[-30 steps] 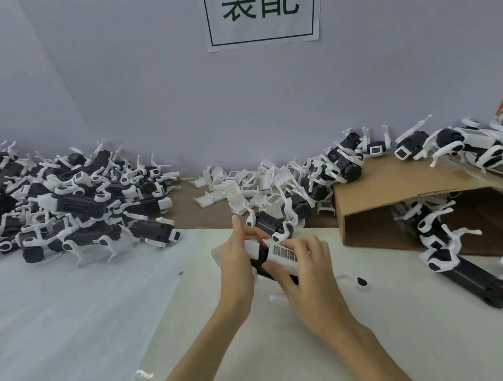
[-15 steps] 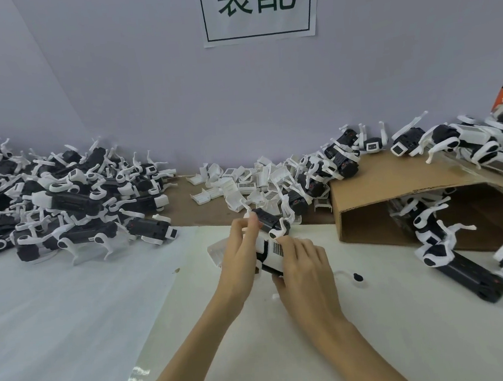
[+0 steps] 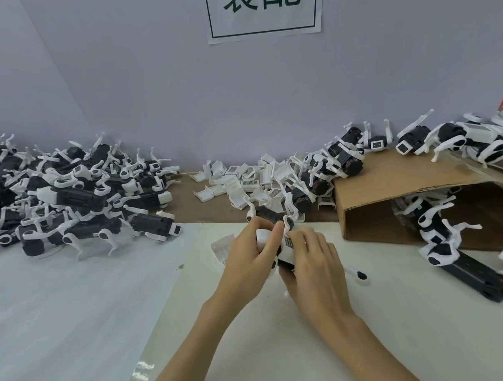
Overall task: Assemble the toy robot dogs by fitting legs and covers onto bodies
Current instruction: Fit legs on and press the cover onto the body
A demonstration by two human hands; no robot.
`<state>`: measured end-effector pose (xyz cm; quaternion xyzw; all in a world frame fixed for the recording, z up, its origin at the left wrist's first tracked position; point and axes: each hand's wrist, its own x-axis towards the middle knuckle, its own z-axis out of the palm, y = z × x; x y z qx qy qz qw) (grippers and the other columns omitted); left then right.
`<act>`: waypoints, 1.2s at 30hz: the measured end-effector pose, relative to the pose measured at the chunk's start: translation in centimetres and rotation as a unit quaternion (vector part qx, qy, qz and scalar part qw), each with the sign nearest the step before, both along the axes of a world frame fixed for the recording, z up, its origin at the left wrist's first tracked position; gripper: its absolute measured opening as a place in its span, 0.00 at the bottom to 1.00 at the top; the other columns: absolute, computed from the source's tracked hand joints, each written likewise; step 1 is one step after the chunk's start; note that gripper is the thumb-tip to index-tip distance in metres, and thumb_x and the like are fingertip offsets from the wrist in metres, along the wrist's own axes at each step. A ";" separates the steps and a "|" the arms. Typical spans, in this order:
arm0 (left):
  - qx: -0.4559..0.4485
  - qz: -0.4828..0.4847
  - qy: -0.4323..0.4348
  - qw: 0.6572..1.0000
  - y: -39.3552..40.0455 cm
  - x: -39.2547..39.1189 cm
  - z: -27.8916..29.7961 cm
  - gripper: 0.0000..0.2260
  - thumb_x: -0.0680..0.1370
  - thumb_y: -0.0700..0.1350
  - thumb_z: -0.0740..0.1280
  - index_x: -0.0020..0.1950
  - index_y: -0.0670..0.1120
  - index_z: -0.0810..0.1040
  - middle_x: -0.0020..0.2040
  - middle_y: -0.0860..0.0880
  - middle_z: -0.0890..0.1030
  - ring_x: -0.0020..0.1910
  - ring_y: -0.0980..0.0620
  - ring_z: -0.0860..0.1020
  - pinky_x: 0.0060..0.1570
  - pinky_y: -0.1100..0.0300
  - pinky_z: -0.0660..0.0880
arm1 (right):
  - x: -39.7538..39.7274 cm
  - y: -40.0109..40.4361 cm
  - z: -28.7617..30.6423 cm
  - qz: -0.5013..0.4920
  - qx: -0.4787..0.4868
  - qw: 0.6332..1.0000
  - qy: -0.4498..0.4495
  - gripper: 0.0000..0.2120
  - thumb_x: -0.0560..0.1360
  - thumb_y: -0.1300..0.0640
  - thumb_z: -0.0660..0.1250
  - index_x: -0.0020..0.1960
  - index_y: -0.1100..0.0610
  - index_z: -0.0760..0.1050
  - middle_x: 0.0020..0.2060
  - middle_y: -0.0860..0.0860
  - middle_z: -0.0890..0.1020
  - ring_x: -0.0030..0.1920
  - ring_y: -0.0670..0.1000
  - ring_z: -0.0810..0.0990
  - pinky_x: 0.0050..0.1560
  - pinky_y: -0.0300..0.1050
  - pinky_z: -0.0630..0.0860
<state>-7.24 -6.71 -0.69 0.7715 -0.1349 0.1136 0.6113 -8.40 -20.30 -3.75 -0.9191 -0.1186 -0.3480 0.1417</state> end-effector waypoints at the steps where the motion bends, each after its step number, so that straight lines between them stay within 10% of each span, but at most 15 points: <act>1: -0.011 -0.001 0.001 1.000 -0.3 0.0 -0.1 0.14 0.85 0.57 0.65 0.50 0.47 0.75 0.32 0.42 0.74 0.30 0.48 0.71 0.31 0.61 0.68 | 0.1 -0.2 0.0 -0.004 -0.003 1.000 -0.007 0.23 0.66 0.59 0.81 0.59 0.58 0.77 0.50 0.53 0.81 0.50 0.58 0.80 0.47 0.53 0.78; 11: -0.011 0.052 0.014 0.998 -0.4 0.4 -0.8 0.12 0.87 0.57 0.63 0.51 0.50 0.75 0.31 0.55 0.77 0.31 0.54 0.73 0.32 0.63 0.70 | 0.4 0.4 -0.1 0.004 -0.002 1.000 -0.016 0.24 0.65 0.62 0.82 0.58 0.60 0.78 0.48 0.54 0.82 0.49 0.58 0.82 0.49 0.53 0.80; 16: -0.015 0.061 0.014 0.998 -0.6 0.4 -0.8 0.12 0.86 0.58 0.63 0.51 0.52 0.76 0.33 0.57 0.79 0.32 0.56 0.76 0.34 0.65 0.70 | 0.5 0.1 -0.3 0.020 -0.009 0.999 -0.028 0.28 0.70 0.61 0.76 0.69 0.59 0.75 0.65 0.56 0.79 0.66 0.57 0.79 0.61 0.53 0.78; 26: -0.025 0.086 0.026 0.996 -0.9 0.6 -0.7 0.14 0.86 0.59 0.62 0.50 0.50 0.75 0.31 0.58 0.79 0.32 0.57 0.76 0.36 0.62 0.71 | 0.5 0.8 -0.6 0.052 0.025 0.995 -0.080 0.17 0.75 0.68 0.70 0.63 0.63 0.78 0.55 0.55 0.83 0.57 0.57 0.83 0.62 0.52 0.79; 36: -0.074 0.105 0.078 0.989 -0.4 0.9 -0.6 0.18 0.86 0.61 0.63 0.49 0.47 0.77 0.32 0.58 0.79 0.37 0.55 0.77 0.40 0.62 0.74 | 0.5 0.0 -0.4 0.057 0.030 0.996 -0.058 0.33 0.68 0.69 0.81 0.70 0.62 0.77 0.64 0.56 0.82 0.66 0.56 0.80 0.65 0.50 0.79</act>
